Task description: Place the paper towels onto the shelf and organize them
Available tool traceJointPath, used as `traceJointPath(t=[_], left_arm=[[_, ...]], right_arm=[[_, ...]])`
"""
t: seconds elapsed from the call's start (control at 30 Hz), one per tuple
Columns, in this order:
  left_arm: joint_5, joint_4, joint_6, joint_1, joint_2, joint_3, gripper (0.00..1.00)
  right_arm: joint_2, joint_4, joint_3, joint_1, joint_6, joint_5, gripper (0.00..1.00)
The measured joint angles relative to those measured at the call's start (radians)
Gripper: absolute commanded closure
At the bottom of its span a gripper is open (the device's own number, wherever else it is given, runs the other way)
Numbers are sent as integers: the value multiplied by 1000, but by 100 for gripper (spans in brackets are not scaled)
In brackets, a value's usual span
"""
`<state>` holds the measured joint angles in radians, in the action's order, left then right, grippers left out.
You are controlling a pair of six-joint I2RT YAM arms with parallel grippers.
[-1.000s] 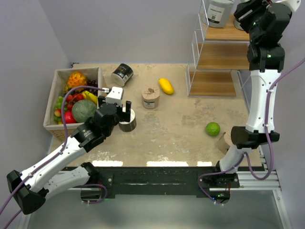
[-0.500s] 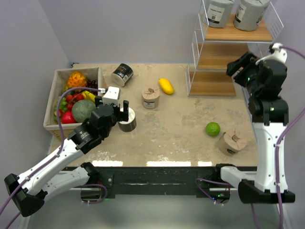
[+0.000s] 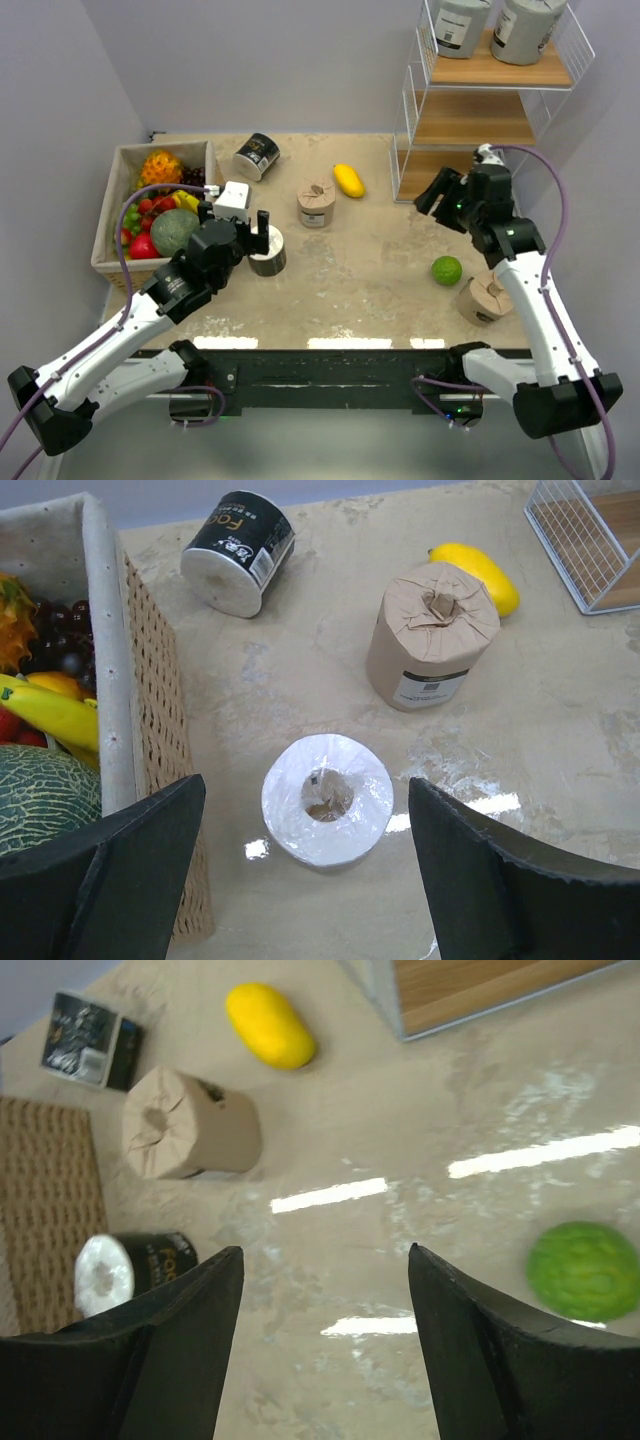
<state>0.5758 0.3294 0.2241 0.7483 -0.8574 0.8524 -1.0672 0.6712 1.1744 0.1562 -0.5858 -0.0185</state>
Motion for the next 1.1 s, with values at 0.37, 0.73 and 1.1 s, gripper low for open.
traceJointPath(t=[0.37, 0.73, 1.1], left_arm=[[1, -11, 0, 0, 38, 0, 12], [7, -21, 0, 0, 47, -14, 12], [32, -23, -1, 0, 33, -16, 12]], right_arm=[[-375, -185, 141, 373, -55, -139, 28], [-733, -360, 346, 443, -23, -225, 24], [-924, -361, 491, 441, 50, -232, 24]])
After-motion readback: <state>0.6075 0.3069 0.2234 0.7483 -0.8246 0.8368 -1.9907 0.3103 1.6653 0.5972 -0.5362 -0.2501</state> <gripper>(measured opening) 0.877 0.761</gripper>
